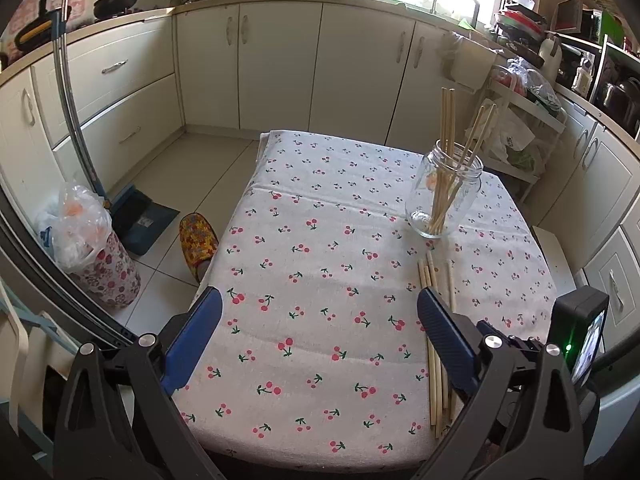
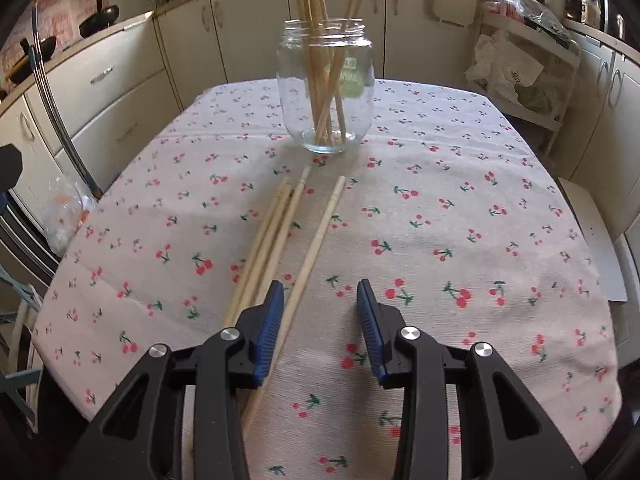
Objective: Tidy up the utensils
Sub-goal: 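Move both grippers back to the chopsticks lying on the tablecloth, then grasp a chopstick with the left gripper while the right gripper grasps another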
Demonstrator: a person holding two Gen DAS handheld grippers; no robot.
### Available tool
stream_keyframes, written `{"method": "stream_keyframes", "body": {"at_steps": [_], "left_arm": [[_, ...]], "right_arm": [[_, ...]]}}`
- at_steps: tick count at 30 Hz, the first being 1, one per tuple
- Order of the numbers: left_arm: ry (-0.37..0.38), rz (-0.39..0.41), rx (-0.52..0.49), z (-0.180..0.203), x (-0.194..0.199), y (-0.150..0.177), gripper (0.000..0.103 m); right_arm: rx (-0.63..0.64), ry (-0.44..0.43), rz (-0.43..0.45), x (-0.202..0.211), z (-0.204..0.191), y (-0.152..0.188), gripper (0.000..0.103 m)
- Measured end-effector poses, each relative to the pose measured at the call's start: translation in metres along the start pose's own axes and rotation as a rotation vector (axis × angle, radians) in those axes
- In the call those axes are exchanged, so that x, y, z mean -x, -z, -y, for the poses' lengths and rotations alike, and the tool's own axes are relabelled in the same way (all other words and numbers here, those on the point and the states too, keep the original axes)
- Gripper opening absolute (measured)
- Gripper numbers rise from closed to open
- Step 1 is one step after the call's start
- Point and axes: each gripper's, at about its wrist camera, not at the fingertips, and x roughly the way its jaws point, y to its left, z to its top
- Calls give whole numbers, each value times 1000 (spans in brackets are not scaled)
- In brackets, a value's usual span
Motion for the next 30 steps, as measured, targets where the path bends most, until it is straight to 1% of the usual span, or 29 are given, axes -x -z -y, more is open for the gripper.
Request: {"method": "stream_keyframes", "body": {"at_steps": [2, 5, 9, 11, 13, 15, 18, 22, 24, 25, 27, 30], "left_arm": [[2, -2, 2, 0, -1, 0, 94], [8, -19, -1, 3, -8, 4, 94], [27, -55, -32, 14, -25, 11, 94], [45, -83, -53, 23, -39, 14, 94], [46, -103, -76, 33, -53, 16, 94], [48, -119, -96, 44, -67, 18, 94], [38, -145, -142, 64, -91, 21, 94], [14, -168, -184, 80, -111, 24, 94], [6, -182, -191, 84, -118, 26, 94], [-2, -189, -193, 84, -121, 27, 94], [-22, -202, -200, 85, -128, 29, 94], [-39, -212, -217, 85, -134, 32, 94]], "right_arm": [[-24, -4, -8, 1, 8, -1, 37], [-54, -38, -8, -1, 19, -6, 37], [-41, -37, -13, -15, 21, -19, 37], [-6, -36, -12, -21, 19, -25, 36], [36, -38, -23, -22, 20, -28, 24], [92, -34, -32, -21, 24, -27, 17], [123, -33, -39, -16, 39, -23, 16], [119, -57, -40, -13, 51, -21, 16], [105, -68, -40, -14, 52, -21, 16], [100, -73, -40, -14, 52, -22, 19], [86, -90, -33, -16, 52, -23, 22], [85, -107, -30, -16, 51, -23, 22]]}}
